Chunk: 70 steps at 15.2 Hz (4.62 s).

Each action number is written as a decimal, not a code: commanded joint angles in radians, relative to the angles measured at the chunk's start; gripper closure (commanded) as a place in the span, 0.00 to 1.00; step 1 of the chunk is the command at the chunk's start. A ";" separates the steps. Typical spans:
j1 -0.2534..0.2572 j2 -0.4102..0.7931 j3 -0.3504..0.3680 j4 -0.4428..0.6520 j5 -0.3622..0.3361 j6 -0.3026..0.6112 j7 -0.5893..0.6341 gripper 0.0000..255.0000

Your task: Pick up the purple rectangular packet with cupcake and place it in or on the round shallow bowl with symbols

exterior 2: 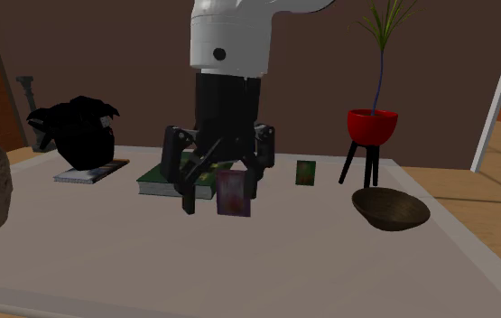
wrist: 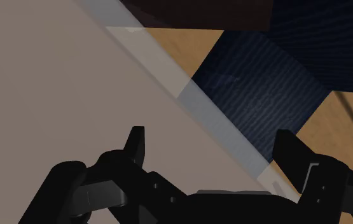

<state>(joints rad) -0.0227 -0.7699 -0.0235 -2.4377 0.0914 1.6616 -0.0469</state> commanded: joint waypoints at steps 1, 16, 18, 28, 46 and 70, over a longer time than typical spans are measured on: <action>0.000 0.000 0.000 0.000 0.000 0.000 0.000 0.00; 0.030 0.469 -0.268 0.250 -0.125 0.218 -0.605 0.00; 0.036 0.546 -0.293 0.309 -0.116 0.236 -0.685 0.00; 0.011 0.956 -0.342 0.696 -0.001 0.253 -1.062 0.00; -0.006 1.051 -0.331 0.708 0.031 0.335 -1.124 1.00; -0.008 1.019 -0.338 0.867 0.013 0.146 -1.109 1.00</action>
<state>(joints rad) -0.0292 0.2468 -0.3612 -1.5870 0.1044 1.8224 -1.1566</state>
